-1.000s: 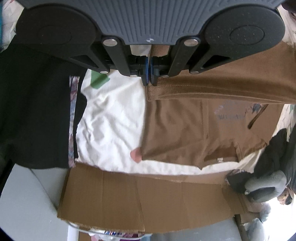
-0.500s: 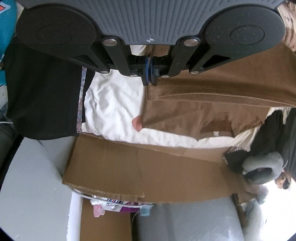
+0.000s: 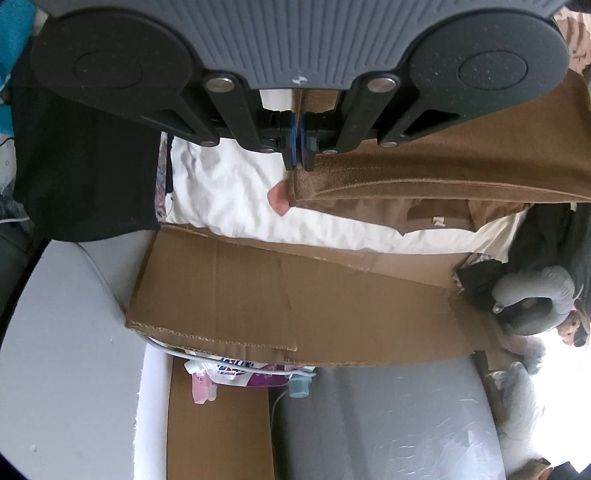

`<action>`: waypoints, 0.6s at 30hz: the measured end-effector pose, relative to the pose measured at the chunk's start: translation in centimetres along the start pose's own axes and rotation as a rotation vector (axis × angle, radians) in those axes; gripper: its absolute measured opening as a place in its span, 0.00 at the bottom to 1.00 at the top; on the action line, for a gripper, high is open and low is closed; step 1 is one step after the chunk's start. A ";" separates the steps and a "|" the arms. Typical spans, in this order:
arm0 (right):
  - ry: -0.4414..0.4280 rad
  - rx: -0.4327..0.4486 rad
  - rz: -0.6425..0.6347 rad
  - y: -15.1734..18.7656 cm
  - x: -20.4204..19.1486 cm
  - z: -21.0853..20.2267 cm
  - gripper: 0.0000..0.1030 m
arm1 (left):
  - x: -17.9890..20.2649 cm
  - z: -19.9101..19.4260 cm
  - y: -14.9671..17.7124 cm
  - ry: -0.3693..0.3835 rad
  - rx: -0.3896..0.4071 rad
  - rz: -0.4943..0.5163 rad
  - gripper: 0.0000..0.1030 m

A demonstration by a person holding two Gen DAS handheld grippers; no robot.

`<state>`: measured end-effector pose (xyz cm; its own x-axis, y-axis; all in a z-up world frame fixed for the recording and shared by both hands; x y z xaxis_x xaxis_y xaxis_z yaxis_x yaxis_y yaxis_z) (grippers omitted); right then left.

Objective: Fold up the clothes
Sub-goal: 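Lift the grasped shirt edge up off the sheet with both tools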

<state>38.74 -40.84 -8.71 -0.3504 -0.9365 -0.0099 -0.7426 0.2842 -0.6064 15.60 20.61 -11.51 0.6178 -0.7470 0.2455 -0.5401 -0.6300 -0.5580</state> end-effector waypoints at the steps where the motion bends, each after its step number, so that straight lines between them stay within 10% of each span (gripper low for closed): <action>1: 0.002 -0.001 0.001 -0.3 0.0 0.4 0.00 | 0.0 0.2 -0.3 -0.001 0.000 0.001 0.03; 18: 0.045 -0.046 -0.013 -3.4 -0.2 9.1 0.00 | -1.8 8.7 -3.4 -0.014 -0.041 -0.013 0.03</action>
<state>46.58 -43.52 -13.89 -0.3655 -0.9302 0.0344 -0.7721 0.2823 -0.5693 21.32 25.98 -16.97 0.6325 -0.7361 0.2410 -0.5548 -0.6477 -0.5222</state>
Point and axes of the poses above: each gripper's, at about its wrist camera, not at the fingertips, and z roughly the way its jaws point, x to its right, y to its underside, the point moved 9 cm from there along z, roughly the way its jaws point, and after that the axes turned 3 degrees about -x, right-handed, at the moved point
